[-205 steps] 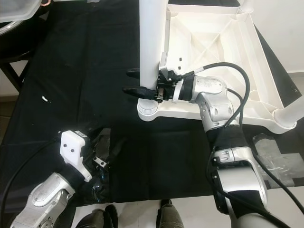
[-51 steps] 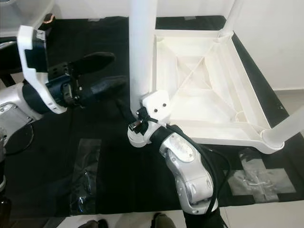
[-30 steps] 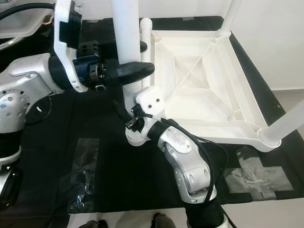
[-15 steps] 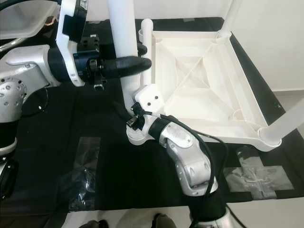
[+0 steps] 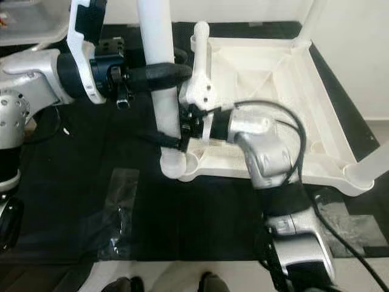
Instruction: Building children table
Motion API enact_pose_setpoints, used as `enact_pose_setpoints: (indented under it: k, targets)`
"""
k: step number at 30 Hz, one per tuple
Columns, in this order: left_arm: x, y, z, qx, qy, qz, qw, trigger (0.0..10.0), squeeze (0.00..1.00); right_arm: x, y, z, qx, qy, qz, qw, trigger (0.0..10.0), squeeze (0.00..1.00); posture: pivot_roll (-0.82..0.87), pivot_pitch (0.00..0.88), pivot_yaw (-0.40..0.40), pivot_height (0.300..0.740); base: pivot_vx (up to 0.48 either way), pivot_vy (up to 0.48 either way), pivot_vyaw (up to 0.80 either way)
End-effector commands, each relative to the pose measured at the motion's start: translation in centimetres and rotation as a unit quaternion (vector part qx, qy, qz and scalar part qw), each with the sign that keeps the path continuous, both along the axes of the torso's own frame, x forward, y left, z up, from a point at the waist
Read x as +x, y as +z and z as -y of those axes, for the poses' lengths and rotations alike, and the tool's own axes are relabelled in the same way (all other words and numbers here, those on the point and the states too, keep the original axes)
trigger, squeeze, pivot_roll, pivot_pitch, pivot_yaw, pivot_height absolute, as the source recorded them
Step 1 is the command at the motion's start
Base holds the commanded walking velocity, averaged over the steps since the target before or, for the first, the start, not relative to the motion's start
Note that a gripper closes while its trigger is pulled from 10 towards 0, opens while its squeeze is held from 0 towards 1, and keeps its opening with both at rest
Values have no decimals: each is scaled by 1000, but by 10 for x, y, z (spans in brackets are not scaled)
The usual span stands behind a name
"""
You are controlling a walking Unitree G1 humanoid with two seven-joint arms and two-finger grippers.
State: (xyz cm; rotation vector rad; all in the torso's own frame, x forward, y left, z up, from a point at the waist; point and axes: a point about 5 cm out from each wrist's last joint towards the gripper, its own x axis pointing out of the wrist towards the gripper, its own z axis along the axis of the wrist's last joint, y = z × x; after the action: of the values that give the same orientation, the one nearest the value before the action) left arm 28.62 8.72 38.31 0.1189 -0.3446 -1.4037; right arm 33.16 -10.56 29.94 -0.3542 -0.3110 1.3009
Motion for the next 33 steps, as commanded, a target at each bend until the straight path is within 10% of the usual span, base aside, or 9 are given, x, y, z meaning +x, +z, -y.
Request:
enact_pose_setpoints:
  k: [1, 15, 16, 17, 18, 33]
  targets:
    - [-9, 4, 6, -6, -48, 0, 999, 0, 0, 3, 7, 5, 16, 13, 1, 1000, 10000, 0, 28, 210, 44, 740, 0, 0, 0]
    - [-42, 32, 24, -37, -166, 11, 985, 0, 0, -10, 13, -3, -13, 190, -59, 980, 10000, 0, 11, 195, 39, 740, 0, 0, 0]
    - [-43, 33, 27, -37, -168, 13, 985, 0, 0, -11, 12, -5, -12, 201, -64, 977, 5098, 0, 8, 194, 40, 740, 0, 0, 0]
    - [-43, 33, 27, -37, -168, 13, 985, 0, 0, -11, 12, -5, -12, 201, -64, 977, 5098, 0, 8, 194, 40, 740, 0, 0, 0]
    - [-44, 33, 29, -36, -170, 14, 985, 0, 0, -12, 10, -6, -11, 209, -71, 975, 0, 0, 7, 194, 41, 740, 0, 0, 0]
    - [-44, 28, 27, -9, -166, 17, 986, 0, 0, -17, -8, -12, -56, 225, -106, 967, 0, 0, 3, 200, 45, 740, 0, 0, 0]
